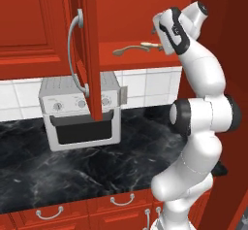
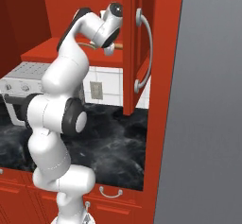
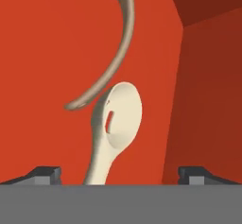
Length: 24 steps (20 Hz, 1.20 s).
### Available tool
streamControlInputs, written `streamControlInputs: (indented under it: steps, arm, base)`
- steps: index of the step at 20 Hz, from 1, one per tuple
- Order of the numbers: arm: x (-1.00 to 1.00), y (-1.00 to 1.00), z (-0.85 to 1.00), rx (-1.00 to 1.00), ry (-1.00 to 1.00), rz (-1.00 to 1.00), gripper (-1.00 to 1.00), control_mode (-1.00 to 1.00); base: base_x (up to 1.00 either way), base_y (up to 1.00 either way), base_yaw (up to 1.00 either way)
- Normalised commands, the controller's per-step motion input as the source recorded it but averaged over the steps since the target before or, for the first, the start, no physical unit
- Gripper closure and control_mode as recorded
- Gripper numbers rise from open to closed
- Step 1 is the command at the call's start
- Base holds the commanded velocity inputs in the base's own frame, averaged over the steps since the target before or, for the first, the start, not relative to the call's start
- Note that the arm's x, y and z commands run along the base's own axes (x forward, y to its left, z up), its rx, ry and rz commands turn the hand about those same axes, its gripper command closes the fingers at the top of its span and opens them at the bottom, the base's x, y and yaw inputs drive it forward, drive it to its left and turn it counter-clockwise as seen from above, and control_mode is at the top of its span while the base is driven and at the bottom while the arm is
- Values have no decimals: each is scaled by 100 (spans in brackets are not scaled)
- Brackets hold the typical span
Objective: Organize the utensils by type. Pick up the wooden spoons from the counter and place them in the open cabinet. Then pick up the metallic utensils from the counter and place them in the open drawer.
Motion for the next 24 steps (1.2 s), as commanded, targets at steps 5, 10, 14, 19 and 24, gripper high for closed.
streamControlInputs:
  steps: [5, 10, 14, 19, 24]
  arm:
    - [-32, -9, -35, -6, -3, 7, -100, -100]
    - [-62, -12, -29, -1, -18, 0, -100, -100]
    - [-67, 8, -19, -1, -30, -3, -100, -100]
    - [-63, 26, 0, 1, -8, -20, -100, -100]
    - [-74, 24, -1, 10, 5, -42, -100, -100]
  base:
    - [0, 0, 0]
    - [0, 0, 0]
    - [0, 0, 0]
    - [0, 0, 0]
    - [0, 0, 0]
